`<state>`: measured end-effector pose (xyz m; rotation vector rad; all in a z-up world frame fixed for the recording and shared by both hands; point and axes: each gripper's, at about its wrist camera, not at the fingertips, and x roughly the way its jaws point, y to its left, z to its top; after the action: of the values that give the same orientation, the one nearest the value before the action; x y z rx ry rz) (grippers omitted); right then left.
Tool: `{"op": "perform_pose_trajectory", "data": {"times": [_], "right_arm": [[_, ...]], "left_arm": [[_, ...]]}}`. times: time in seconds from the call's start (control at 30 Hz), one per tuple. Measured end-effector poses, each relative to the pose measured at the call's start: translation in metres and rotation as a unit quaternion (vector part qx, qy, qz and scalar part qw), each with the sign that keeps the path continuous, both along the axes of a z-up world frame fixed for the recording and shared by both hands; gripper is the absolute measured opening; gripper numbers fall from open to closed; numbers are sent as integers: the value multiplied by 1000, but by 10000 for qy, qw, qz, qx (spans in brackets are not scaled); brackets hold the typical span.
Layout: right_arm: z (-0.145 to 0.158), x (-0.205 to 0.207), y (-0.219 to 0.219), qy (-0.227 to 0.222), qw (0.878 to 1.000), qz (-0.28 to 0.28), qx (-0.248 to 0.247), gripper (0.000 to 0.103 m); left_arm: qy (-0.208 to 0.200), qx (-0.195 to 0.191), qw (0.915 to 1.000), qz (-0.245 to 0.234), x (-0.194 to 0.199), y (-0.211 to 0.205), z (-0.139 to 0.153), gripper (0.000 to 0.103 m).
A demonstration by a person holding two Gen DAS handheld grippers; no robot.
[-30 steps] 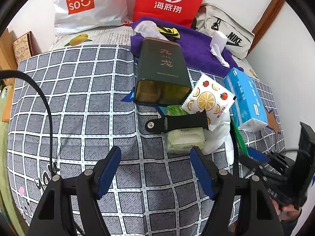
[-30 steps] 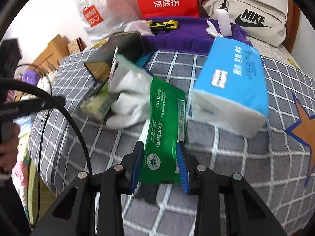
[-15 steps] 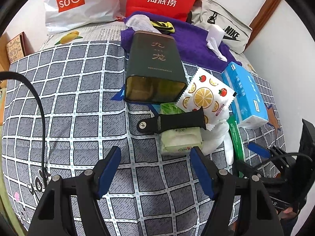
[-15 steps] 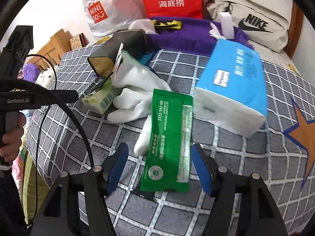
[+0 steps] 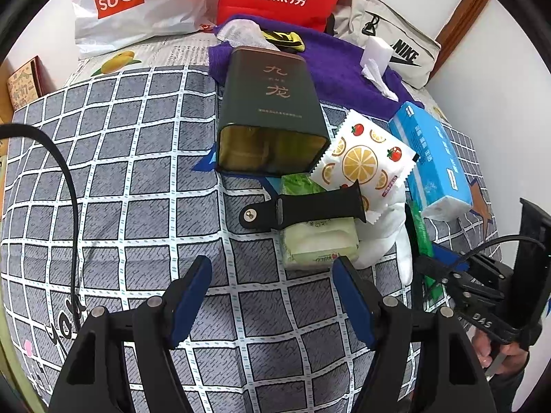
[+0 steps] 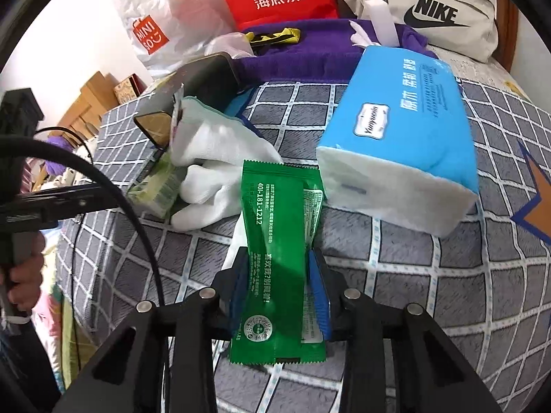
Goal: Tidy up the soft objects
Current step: 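Grasp the black watch strap with the left gripper while the right gripper holds the green packet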
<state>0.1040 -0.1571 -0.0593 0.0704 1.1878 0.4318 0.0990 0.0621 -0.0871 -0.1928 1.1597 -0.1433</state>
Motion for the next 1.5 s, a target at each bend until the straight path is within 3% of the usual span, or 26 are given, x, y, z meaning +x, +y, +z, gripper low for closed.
{"op": "perform_pose_trajectory", "data": {"times": [0.37, 0.63, 0.93, 0.97, 1.03, 1.13, 1.3, 1.5], "right_arm": [[24, -26, -10, -174, 9998, -36, 28, 34], [21, -31, -19, -88, 9999, -100, 61, 34], [13, -27, -19, 50, 9997, -159, 165, 34], [13, -27, -20, 52, 9997, -174, 166, 34], [10, -25, -21, 82, 9996, -191, 172, 34], [9, -24, -22, 118, 9995, -224, 164, 34], [7, -24, -22, 140, 9995, -232, 160, 34], [8, -25, -21, 135, 9996, -205, 145, 34]], "left_arm": [[-200, -60, 9993, -298, 13, -7, -1, 71], [-520, 738, 9942, -578, 30, -21, -13, 71], [-1024, 893, 9865, -919, 31, -35, -13, 70], [-1023, 866, 9866, -934, 31, -35, -13, 68], [-1059, 704, 9870, -986, 31, -33, -11, 49], [-1082, 618, 9878, -933, 31, -33, -11, 31], [-1188, 806, 9854, -917, 25, -31, -8, 20], [-1219, 696, 9859, -912, 20, -22, 1, 9]]}}
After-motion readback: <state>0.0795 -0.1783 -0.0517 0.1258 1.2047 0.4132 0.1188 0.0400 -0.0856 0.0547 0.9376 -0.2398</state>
